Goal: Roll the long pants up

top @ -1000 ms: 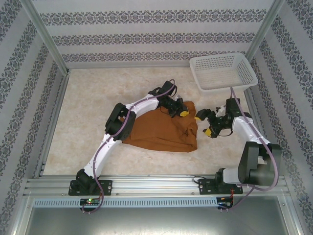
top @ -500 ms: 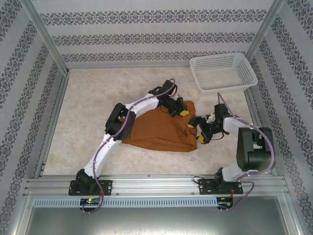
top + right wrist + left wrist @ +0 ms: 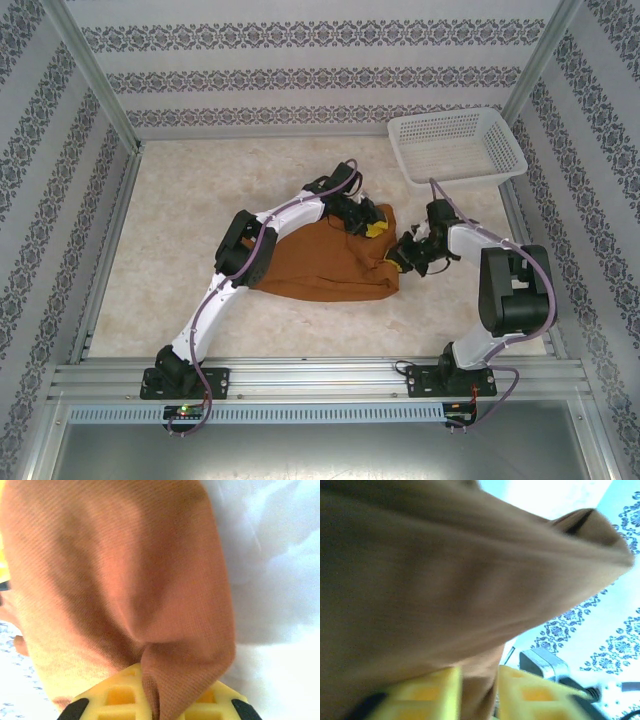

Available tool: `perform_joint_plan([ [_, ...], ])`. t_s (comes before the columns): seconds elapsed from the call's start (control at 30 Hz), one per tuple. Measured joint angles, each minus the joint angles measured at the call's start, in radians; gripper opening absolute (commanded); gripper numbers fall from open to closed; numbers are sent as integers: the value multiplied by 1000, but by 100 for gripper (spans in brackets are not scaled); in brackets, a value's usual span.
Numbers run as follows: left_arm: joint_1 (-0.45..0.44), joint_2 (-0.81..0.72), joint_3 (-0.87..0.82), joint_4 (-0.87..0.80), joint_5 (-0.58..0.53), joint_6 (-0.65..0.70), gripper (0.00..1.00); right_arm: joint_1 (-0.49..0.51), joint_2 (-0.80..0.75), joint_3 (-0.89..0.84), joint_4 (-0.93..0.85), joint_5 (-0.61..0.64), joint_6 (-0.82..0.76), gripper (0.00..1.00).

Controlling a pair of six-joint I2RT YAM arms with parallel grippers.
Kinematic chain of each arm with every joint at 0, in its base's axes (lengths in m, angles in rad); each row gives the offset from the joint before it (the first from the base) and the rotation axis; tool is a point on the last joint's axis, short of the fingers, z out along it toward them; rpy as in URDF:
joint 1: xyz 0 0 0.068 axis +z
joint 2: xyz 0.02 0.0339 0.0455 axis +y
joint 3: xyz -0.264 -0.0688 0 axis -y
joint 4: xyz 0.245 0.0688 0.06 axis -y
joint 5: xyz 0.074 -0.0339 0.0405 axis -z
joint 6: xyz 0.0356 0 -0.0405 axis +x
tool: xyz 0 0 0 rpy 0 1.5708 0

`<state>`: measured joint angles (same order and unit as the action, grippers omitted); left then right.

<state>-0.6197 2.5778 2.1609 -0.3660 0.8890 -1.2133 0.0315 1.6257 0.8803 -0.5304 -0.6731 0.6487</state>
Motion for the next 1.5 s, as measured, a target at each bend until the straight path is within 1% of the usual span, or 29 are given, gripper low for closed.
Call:
perform_joint_plan([
  [0.03,0,0,9,6,0,0,96,4,0,37,-46,26,-27,0],
  [0.07,0,0,19,11,0,1,99,6,0,70,-86,49,-52,0],
  [0.17,5,-3,50,22,0,3,100,6,-1,185,-215,155,-137,0],
  [0.27,8,-13,55,21,0,6,100,13,-3,294,-335,298,-219,0],
  [0.4,14,-14,55,13,0,7,100,71,-4,420,-456,509,-303,0],
  [0.53,19,-14,54,3,1,10,100,179,-4,477,-514,697,-338,0],
  [0.7,20,-15,42,2,4,10,100,338,5,478,-530,881,-335,0],
  [0.9,20,-15,34,-4,5,10,100,544,87,467,-545,1090,-307,0],
  [1.03,20,-15,34,-4,5,10,100,660,159,452,-546,1187,-286,0],
  [1.2,20,-16,23,-3,5,10,99,766,251,445,-541,1263,-269,0],
  [1.23,20,-17,20,-2,5,10,95,783,267,441,-536,1278,-266,0],
  [1.27,20,-19,16,-3,4,10,79,797,278,435,-531,1289,-262,0],
  [1.33,20,-22,7,-9,4,10,10,819,298,420,-517,1305,-258,0],
  [1.37,20,-22,2,-14,5,10,0,825,303,413,-510,1310,-256,0],
  [1.43,20,-22,-8,-28,8,10,0,835,312,399,-496,1317,-251,0],
  [1.47,20,-22,-12,-34,11,10,0,835,312,395,-491,1318,-247,2],
  [1.5,20,-22,-16,-40,14,10,0,835,311,394,-489,1317,-240,12],
])
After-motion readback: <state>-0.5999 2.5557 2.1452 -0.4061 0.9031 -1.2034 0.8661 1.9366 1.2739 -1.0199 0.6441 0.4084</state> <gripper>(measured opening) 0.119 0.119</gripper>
